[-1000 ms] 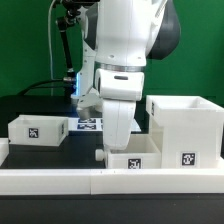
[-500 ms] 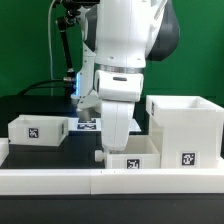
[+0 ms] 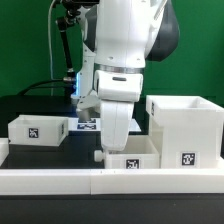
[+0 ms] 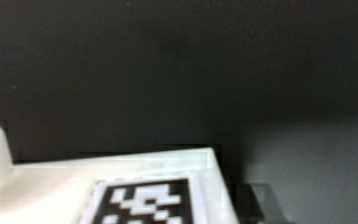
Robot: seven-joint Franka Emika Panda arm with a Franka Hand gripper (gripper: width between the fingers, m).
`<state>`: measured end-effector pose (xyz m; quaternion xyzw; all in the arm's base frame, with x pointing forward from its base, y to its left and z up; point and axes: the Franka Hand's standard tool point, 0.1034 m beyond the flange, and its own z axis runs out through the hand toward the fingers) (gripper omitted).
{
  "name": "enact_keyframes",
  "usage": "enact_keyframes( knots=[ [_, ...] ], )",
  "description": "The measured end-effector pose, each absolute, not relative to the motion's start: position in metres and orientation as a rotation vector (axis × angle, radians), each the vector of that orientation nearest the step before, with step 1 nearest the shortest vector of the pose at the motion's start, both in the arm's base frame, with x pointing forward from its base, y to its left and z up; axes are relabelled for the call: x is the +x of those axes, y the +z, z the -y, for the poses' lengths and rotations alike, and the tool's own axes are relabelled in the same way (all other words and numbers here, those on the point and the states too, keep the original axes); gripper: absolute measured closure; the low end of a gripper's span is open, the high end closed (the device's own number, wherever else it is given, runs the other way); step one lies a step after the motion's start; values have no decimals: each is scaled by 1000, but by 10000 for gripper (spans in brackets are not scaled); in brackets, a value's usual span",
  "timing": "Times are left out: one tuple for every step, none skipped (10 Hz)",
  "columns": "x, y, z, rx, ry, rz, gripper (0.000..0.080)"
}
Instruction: Assemble drawer
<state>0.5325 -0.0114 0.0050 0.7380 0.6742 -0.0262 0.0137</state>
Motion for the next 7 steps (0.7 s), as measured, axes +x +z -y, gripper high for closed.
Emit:
enact_keyframes(
  knots=[
    [533, 6, 11, 2283, -89, -2108, 725],
    [534, 6, 11, 2270, -99, -2112, 725],
    [535, 6, 11, 2262, -111, -2112, 725],
    [535, 6, 11, 2250, -121, -2118, 725],
    [536, 7, 11, 2244, -137, -2122, 725],
    [537, 7, 11, 2236, -155, -2129, 725],
    [538, 7, 11, 2229, -156, -2132, 725]
  ],
)
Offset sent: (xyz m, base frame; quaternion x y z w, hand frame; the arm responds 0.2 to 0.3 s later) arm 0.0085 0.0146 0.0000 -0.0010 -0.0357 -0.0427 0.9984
